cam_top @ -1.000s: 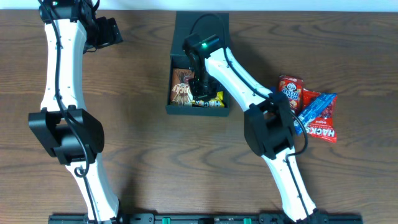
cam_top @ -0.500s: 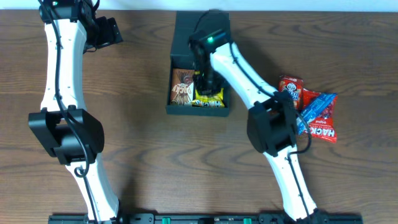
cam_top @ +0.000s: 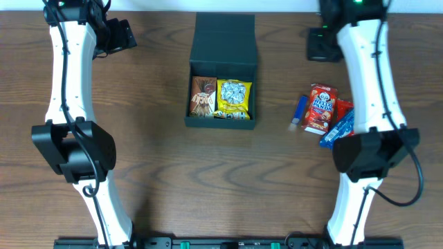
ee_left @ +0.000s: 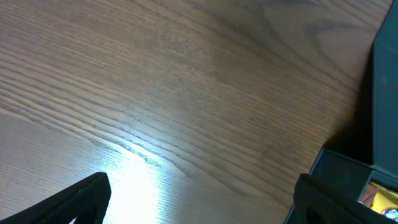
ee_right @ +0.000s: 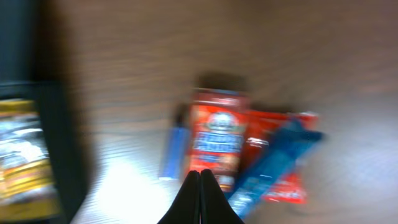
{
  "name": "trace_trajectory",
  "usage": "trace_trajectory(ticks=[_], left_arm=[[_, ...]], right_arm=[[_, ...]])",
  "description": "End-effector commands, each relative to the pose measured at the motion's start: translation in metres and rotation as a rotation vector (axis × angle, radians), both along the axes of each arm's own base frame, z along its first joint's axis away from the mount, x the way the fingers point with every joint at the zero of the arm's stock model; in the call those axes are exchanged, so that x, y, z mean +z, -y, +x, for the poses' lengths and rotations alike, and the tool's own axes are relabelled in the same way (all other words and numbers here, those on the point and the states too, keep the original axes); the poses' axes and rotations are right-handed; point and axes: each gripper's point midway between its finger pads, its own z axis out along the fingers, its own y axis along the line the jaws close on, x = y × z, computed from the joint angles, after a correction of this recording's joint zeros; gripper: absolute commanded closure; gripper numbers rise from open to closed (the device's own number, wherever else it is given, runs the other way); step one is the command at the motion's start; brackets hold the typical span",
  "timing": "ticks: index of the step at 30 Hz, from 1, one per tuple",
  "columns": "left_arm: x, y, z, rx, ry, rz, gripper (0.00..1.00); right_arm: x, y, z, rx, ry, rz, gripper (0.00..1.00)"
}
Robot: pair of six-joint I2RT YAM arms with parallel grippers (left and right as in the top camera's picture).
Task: Pack container
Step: 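Move the right gripper to the red Hacks bag and grasp it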
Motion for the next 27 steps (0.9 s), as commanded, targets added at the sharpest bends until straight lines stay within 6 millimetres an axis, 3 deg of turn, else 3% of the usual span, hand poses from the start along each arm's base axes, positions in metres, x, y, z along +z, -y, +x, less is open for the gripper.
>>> trace_trajectory(ticks=[1,3,7,11,14,17,20,24,25,27], left_arm=[[0.001,-0.002,-0.001,0.006,0.002,0.010,0.05],[0.001,-0.003,0.000,0.006,0.004,0.011,0.05],[0.001,-0.003,0.000,0.008,0.003,0.010,0.05],[0.001,-0.002,-0.001,0.015,0.000,0.007,0.05],[0.001,-0.002,-0.001,0.017,0.001,0.006,0.05],[0.001,-0.002,-0.001,0.016,0.001,0.005,0.05],[0.000,-0.002,-0.002,0.031,-0.001,0.000,0.05],[0.001,-0.002,-0.001,0.041,0.002,-0.004,0.05],[0.001,-0.002,-0.001,0.041,0.002,-0.004,0.05],[0.001,-0.002,-0.001,0.047,0.004,-0.007,0.05]], right_arm=[[-0.006,0.029,0.002,0.016,-0.028,-0.051,0.98],[-0.006,0.053,-0.001,-0.034,-0.033,-0.012,0.99],[-0.015,0.126,-0.019,-0.194,-0.065,0.027,0.98],[-0.053,0.170,-0.047,-0.314,-0.161,0.089,0.98],[-0.090,0.175,-0.060,-0.311,-0.219,0.190,0.98],[-0.131,0.163,-0.071,-0.255,-0.247,0.366,0.98],[-0.152,0.158,-0.083,-0.247,-0.269,0.449,0.99],[-0.171,0.162,-0.100,-0.264,-0.320,0.425,0.99],[-0.176,0.166,-0.104,-0.282,-0.340,0.387,0.95],[-0.182,0.168,-0.108,-0.294,-0.351,0.367,0.78]])
